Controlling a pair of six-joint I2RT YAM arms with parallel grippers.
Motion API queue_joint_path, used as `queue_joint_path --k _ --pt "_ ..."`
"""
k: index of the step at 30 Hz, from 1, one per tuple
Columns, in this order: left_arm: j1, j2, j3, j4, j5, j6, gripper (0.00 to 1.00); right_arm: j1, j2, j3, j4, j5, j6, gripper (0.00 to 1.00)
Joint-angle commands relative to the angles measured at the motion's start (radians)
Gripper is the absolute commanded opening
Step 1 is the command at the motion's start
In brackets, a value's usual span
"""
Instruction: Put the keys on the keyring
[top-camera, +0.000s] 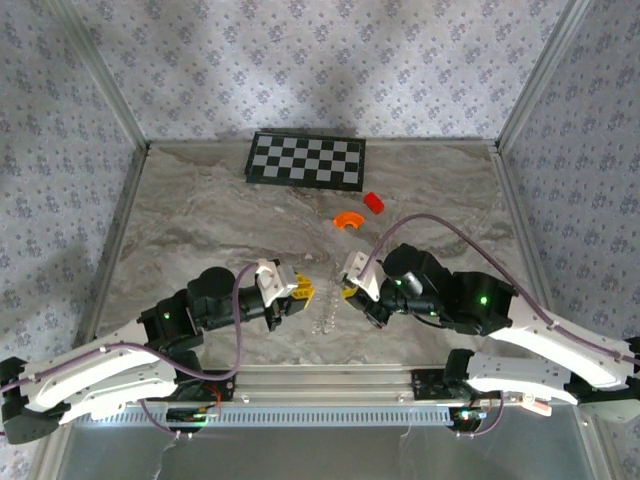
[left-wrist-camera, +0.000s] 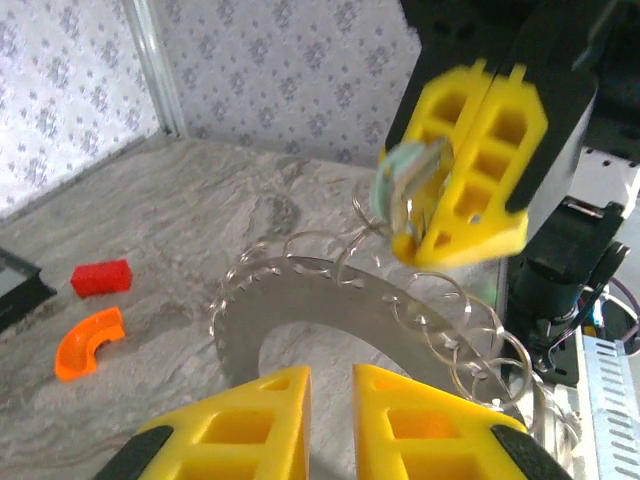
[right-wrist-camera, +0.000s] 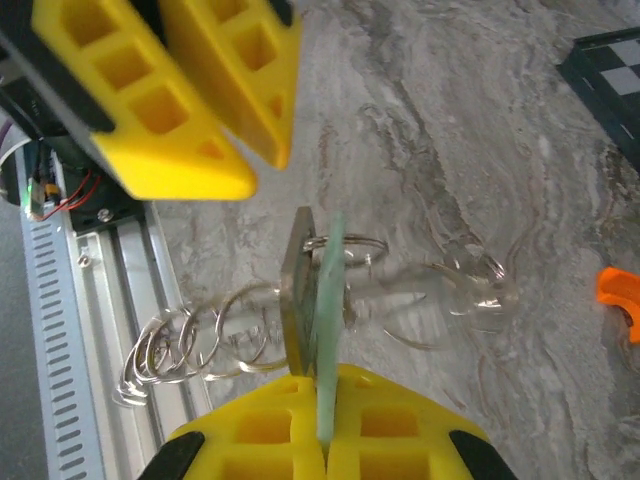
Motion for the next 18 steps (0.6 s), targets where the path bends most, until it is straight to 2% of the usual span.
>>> queue_joint_path --k 1,8,18 --pt "0.004 -0.011 -0.004 -0.006 -0.053 -0.015 0.19 -0.032 0.005 0.039 -0.005 -0.004 0.037 0.0" --pt "0.014 -0.025 -0.019 -0.012 -0.077 -0.031 0.26 -0.091 0.021 0.037 -0.011 -0.037 0.06 0.0" --pt "0.023 -0.046 -0.037 -0.002 -0.102 -0.073 0.47 -0.152 0.053 0.032 -0.009 -0.071 0.064 0.0"
